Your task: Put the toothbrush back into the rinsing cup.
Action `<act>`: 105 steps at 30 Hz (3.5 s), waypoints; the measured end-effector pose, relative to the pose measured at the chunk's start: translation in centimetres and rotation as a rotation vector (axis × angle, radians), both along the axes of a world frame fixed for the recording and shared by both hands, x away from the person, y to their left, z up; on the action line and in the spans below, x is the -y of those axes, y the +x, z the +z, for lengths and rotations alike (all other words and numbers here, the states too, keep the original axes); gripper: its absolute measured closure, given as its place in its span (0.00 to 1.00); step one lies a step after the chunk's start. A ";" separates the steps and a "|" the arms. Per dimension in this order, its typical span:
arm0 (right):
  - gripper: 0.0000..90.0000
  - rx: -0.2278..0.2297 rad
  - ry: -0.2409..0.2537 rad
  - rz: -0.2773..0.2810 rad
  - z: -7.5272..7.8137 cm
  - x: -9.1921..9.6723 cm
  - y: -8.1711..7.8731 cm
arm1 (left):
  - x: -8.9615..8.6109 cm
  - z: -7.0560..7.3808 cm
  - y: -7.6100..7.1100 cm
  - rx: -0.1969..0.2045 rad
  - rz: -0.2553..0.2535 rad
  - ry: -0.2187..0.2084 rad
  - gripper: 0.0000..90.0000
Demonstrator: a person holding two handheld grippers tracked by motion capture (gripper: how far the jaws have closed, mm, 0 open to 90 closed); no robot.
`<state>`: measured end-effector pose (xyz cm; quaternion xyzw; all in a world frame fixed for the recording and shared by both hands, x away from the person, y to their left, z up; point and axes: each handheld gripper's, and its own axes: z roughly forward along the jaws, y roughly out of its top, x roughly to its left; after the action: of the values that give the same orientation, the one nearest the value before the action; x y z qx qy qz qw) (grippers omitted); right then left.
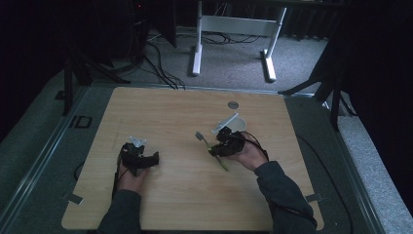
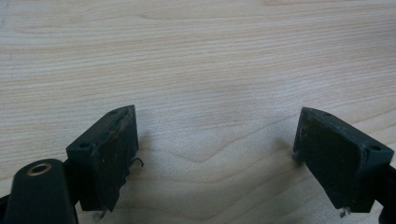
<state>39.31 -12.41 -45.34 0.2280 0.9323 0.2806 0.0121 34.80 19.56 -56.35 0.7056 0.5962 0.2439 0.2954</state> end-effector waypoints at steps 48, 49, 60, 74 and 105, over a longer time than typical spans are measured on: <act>0.90 0.078 0.194 -0.093 2.2 2.4 1.2 | 0.0 0.0 0.0 -0.001 -0.001 0.000 0.16; 0.90 0.079 0.198 -0.095 2.3 2.4 1.2 | 0.0 0.0 0.0 0.000 0.000 0.000 0.16; 0.90 0.113 0.257 -0.134 2.7 3.0 1.3 | 0.0 0.0 0.0 0.000 0.000 0.000 0.16; 0.90 0.129 0.300 -0.163 2.8 3.3 1.5 | 0.0 0.0 0.0 0.000 0.000 0.000 0.16; 0.90 0.181 0.412 -0.206 2.7 4.4 1.3 | 0.0 0.0 0.0 -0.001 -0.001 0.000 0.16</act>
<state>40.60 -16.77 -42.63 0.2934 0.8223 0.4815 0.0771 34.80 19.56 -56.34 0.7059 0.5960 0.2436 0.2952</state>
